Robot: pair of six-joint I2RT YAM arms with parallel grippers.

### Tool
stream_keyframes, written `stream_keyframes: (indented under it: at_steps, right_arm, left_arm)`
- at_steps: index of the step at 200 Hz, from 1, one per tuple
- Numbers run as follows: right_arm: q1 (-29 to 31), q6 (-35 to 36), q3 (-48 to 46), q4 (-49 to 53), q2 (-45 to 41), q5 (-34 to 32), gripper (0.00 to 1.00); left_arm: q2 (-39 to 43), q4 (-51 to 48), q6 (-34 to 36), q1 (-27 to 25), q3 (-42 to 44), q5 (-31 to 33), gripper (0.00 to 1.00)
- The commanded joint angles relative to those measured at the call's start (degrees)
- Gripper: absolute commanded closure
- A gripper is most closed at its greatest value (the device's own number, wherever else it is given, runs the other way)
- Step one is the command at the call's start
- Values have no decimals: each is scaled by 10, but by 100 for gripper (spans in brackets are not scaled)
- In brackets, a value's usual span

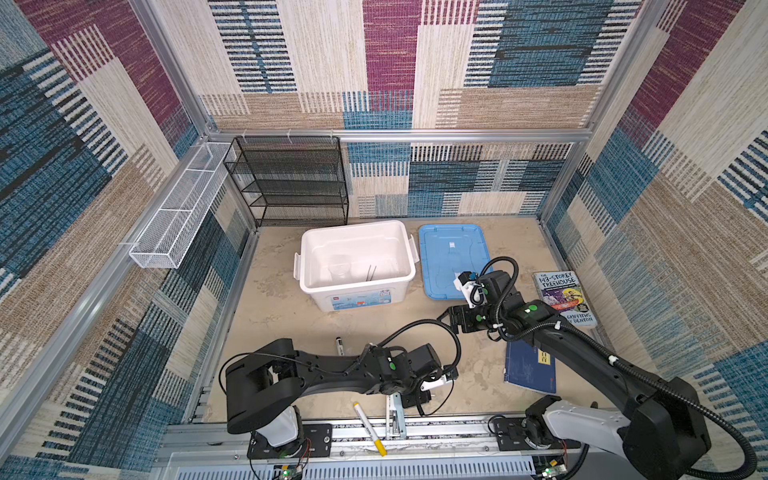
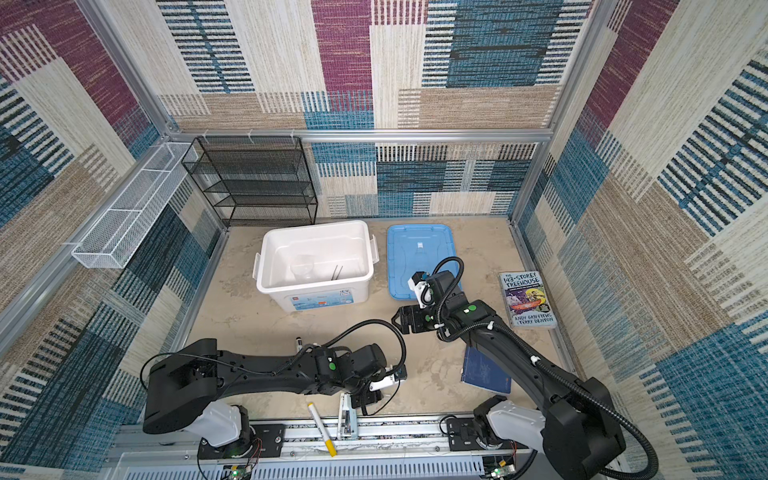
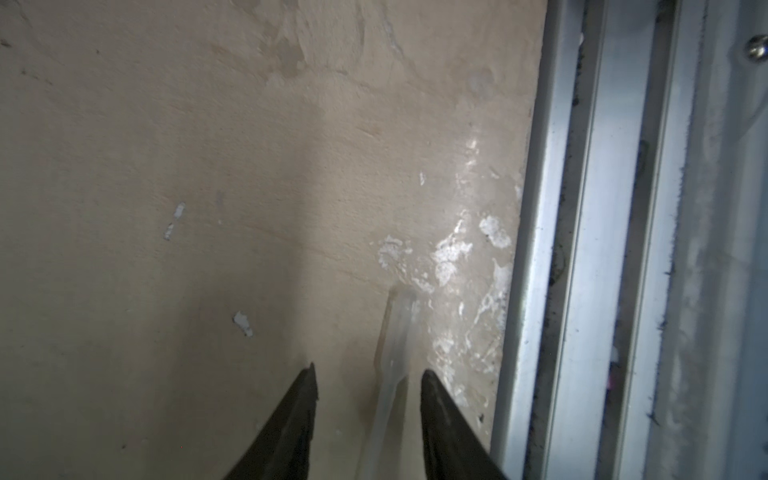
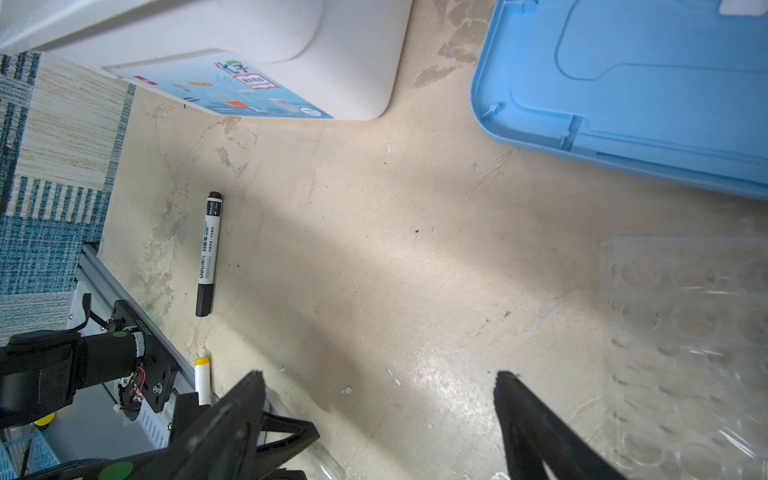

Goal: Organize the chemistry lab equipment
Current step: 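Close the left gripper on a second clear pipette near the rail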

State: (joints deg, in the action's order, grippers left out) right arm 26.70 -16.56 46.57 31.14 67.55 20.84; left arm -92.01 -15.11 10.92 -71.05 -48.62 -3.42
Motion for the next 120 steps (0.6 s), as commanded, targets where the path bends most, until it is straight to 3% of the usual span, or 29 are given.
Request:
stream_keyframes:
  at_steps: [1, 120]
  right_arm:
    - [-1, 10, 13, -12, 6, -3, 12]
    - [-2, 15, 26, -17, 25, -16, 12]
  left_arm:
    - [-11, 15, 7, -2, -2, -5, 57]
    - [-44, 52, -4, -7, 14, 27, 68]
